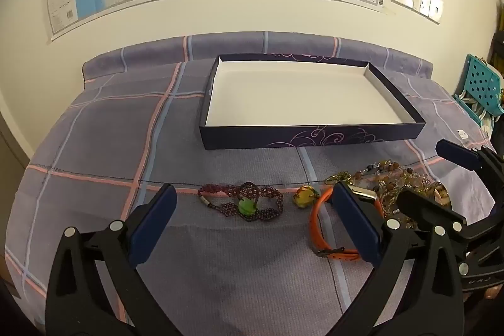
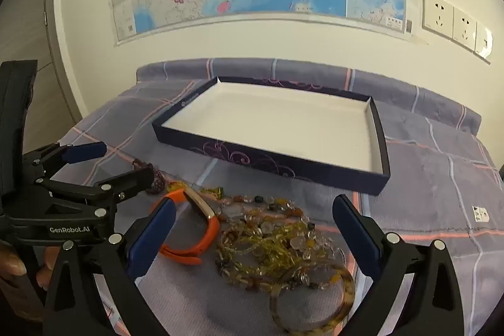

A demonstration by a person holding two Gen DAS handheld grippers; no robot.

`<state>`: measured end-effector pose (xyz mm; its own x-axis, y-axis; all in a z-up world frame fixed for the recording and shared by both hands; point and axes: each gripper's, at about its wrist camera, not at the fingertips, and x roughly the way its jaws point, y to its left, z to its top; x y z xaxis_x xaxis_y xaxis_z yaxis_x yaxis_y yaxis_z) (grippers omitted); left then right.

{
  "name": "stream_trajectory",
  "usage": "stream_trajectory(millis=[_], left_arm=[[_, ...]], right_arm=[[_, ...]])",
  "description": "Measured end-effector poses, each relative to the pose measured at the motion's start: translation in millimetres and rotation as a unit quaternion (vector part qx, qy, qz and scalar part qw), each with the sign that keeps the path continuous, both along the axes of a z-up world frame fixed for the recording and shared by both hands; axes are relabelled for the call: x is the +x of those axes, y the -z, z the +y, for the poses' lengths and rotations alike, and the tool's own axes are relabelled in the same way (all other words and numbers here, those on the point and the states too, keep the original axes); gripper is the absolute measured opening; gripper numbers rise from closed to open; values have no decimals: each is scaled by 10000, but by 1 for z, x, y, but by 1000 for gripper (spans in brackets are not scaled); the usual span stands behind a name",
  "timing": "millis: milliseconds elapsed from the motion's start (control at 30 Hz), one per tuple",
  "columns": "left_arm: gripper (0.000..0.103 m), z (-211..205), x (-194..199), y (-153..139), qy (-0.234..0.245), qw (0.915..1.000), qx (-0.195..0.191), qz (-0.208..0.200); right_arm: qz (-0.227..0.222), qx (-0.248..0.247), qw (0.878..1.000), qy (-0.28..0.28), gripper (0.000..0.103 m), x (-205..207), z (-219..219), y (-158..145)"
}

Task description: Organize jewelry

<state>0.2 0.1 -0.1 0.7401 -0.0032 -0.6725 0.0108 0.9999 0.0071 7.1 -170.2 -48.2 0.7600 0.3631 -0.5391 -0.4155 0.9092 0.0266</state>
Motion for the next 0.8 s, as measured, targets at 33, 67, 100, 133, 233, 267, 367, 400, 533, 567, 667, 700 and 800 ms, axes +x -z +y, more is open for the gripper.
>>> stream_trajectory(millis=[33,67,100,133,233,267,367,400,533,567,667,700,800], left_arm=[[97,0,0,0,1,10000,-23,21],[97,0,0,0,1,10000,-41,21],[97,0,0,0,-1,10000,-37,21],[97,0,1,0,-2,10000,-28,15],[97,0,1,0,-16,10000,-21,-4],[97,0,1,-1,-21,10000,-14,-6],[97,2,-3,0,-22,10000,-14,-24],[97,2,-3,0,-21,10000,-12,-29],[97,5,-3,-2,-22,10000,-29,-37],[97,5,-3,-2,-19,10000,-23,-39],[97,4,-3,-2,-21,10000,-6,-50],[97,4,-3,-3,-27,10000,-7,-48],[97,5,-2,-3,-22,10000,-11,-47]], right_arm=[[-16,60,10000,-45,96,-1,0,0],[-25,127,9999,-92,96,-1,-1,0],[-41,176,9998,-116,96,-1,-1,0],[-54,204,9997,-134,96,-2,-1,0],[98,155,9998,-78,96,0,-5,1],[110,154,9998,-84,96,0,-5,1],[263,221,9994,-59,96,9,-5,0],[262,222,9994,-61,96,10,-6,0],[203,241,9995,-69,96,1,-7,2],[205,242,9995,-68,96,1,-7,2],[202,257,9994,-68,96,1,-7,1],[187,246,9995,-54,96,0,-7,2],[150,226,9996,-88,96,0,-6,1]])
